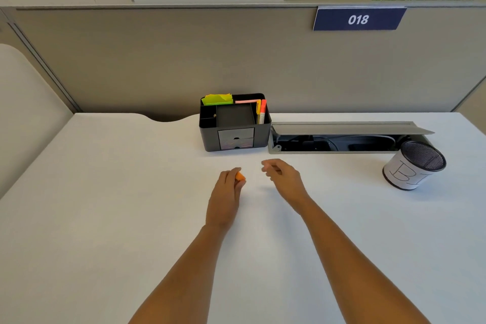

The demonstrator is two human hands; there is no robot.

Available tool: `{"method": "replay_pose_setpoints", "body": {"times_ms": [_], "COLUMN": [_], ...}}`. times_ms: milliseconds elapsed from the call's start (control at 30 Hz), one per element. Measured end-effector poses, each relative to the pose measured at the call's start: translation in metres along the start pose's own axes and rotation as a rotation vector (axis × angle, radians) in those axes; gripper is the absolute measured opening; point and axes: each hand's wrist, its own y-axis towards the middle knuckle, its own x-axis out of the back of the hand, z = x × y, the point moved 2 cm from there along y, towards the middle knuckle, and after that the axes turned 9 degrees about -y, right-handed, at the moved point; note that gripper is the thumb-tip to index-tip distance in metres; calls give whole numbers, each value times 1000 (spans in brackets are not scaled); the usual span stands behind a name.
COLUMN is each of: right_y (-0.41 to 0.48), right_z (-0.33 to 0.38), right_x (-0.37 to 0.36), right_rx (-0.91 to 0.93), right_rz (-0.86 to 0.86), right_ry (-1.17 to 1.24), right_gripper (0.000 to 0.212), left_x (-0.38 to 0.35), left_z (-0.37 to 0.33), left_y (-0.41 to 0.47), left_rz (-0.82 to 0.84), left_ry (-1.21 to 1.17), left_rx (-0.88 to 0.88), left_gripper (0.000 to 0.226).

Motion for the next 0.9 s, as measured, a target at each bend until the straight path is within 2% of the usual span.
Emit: {"method": "replay_pose_setpoints", "body": {"times_ms": [167,333,467,600,733,900], "right_y": [2,2,3,3,5,8], "right_z": [29,37,38,40,42,43], "right_x": [-2,-2,-3,1,6,7], "right_rx": [54,133,109,81,69,23], "right_rz": [78,96,80,63,33,-36], "right_ry": [-86,-250,-394,-429,-464,-478], "right_gripper": [33,32,38,41,45,43], "left_x": [-10,-11,-13,-16,-18,-26], "left_z": [-11,-19,-29,-35,-37,-40], "left_y": [7,9,12,14,14,19], "left_rz": [28,28,20,21,43,92], "left_ry": [-128,-208,-258,-354,-282,-132], "left_rx": [39,-15,44,106,54,93], "left_gripper": [42,34,42,40,26,37]}}
